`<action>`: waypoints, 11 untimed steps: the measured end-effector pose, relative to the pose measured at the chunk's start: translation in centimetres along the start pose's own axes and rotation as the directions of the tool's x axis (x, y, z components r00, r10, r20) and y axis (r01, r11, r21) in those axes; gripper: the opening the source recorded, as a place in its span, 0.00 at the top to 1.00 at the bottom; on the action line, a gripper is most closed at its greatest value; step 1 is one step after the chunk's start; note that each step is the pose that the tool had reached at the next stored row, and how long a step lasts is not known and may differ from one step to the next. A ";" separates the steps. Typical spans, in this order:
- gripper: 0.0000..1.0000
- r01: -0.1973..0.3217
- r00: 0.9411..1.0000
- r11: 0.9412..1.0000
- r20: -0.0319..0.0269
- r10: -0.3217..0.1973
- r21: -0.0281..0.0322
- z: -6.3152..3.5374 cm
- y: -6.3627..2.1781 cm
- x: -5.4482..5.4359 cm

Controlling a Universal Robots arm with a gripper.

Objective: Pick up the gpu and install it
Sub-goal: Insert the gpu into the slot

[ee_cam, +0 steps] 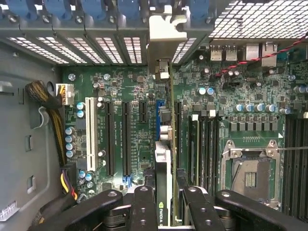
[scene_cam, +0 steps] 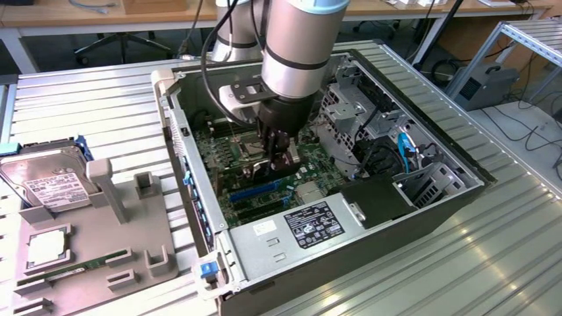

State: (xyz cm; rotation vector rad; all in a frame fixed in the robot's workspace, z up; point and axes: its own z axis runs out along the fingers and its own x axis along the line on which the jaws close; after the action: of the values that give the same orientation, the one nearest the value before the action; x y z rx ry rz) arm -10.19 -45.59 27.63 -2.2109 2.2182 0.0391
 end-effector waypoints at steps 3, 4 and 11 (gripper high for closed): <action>0.73 0.000 1.000 1.000 0.000 0.000 0.000 0.00 0.06 0.1; 0.73 0.000 1.000 1.000 0.000 0.000 0.000 0.00 0.18 0.1; 0.73 0.000 1.000 1.000 0.000 0.000 0.000 0.01 0.68 0.1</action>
State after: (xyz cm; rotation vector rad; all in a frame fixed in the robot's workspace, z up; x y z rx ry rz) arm -10.87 -45.74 27.63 -2.2109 2.2181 0.0391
